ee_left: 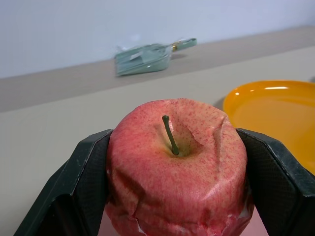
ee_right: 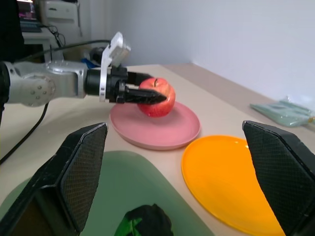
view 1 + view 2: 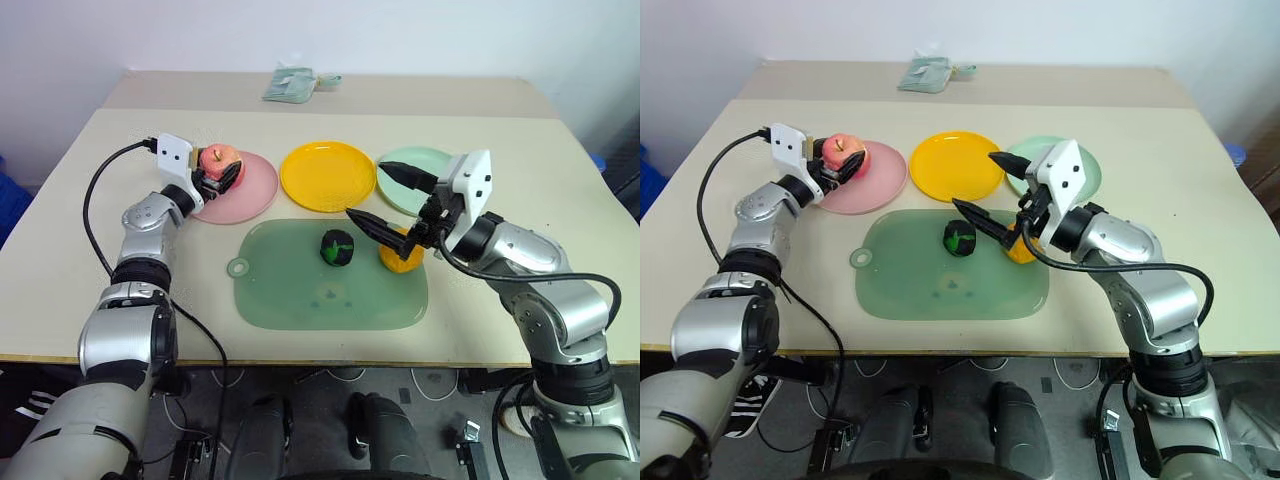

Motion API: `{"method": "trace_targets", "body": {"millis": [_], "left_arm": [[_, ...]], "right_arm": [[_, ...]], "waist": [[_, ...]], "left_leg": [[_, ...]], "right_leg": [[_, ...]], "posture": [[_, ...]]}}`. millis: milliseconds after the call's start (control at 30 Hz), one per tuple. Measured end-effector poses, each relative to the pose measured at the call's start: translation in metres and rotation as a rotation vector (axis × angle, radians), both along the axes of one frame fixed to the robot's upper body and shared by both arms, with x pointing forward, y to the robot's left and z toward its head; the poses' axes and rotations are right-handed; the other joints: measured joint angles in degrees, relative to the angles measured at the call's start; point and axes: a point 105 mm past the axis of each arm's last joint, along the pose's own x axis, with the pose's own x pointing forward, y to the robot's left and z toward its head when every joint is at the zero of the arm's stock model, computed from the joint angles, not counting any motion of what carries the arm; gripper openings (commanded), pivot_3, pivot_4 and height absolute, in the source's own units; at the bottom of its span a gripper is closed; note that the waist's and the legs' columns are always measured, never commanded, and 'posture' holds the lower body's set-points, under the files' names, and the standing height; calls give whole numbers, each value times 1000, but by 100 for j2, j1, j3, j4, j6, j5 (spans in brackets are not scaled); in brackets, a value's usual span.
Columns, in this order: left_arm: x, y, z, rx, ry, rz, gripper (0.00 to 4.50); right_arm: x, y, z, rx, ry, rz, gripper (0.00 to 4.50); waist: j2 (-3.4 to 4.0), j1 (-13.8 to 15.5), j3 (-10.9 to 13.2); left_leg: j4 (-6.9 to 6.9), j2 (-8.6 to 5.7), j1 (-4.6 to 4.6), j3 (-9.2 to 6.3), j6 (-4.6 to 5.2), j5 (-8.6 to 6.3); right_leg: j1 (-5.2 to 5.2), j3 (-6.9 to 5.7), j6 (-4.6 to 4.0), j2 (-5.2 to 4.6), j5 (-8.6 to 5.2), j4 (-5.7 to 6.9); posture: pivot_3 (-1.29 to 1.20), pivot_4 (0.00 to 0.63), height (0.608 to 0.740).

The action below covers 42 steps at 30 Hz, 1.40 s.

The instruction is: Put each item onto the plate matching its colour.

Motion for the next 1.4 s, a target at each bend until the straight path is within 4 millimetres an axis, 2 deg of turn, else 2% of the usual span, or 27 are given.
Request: {"method": "trace_targets", "body": {"millis": [267,433,500,600,667,733,867,1067,1267,1400], "left_arm": [[-3,-6,3,-1,-15,-59,4426],[-16,-20,30,-32,-105,-262,4426],[-34,-27,39,-77,-112,-451,4426],[-74,-30,37,-105,-36,-749,4426],[-95,-26,32,-81,14,-852,4426],[-108,-28,29,-64,68,-920,4426],[-123,-25,27,-35,108,-984,4426],[-129,-16,23,25,143,-995,4426],[-129,-12,19,57,151,-978,4426],[-130,-12,18,58,150,-977,4426]], "right_arm": [[-1,-4,-1,-26,3,-1,4500],[-1,-5,-5,-48,24,1,4500],[1,-5,-9,-60,49,-10,4500],[10,-13,-21,-106,97,-62,4500],[12,-15,-24,-109,110,-73,4500],[12,-14,-25,-109,118,-70,4500],[9,-6,-28,-120,133,-21,4500],[11,26,-41,-176,186,40,4500],[29,33,-68,-214,293,-9,4500],[36,33,-69,-219,300,-27,4500]], "waist": [[0,-21,0],[0,-20,0],[0,-36,0],[1,-129,0],[2,-154,1],[2,-151,1],[2,-139,1],[2,-151,1],[2,-136,1],[2,-150,1]], "left_leg": [[-1,3,4,1,0,0],[-1,3,4,2,0,0],[-1,3,5,3,0,0],[-2,4,5,1,0,0],[-2,5,7,-2,-1,0],[-2,5,8,-4,-2,1],[-1,5,6,-5,-2,1],[-2,5,6,-4,-2,1],[-2,4,3,-3,-2,1],[-2,4,4,-3,-2,1]], "right_leg": [[-2,0,-2,4,-1,5],[-2,1,-2,3,0,5],[-2,2,-3,3,-1,5],[-3,4,-3,3,-1,8],[-3,4,-4,5,-2,10],[-2,4,-5,6,-3,10],[-1,4,-12,4,-7,7],[-4,4,-14,6,-8,9],[-4,4,-13,3,-7,7],[-5,4,-9,4,-5,8]], "posture": [[0,150,740],[0,150,740],[0,150,740],[0,150,740],[0,150,740],[0,150,740],[0,150,740],[0,150,740],[0,150,740],[0,150,740]]}}
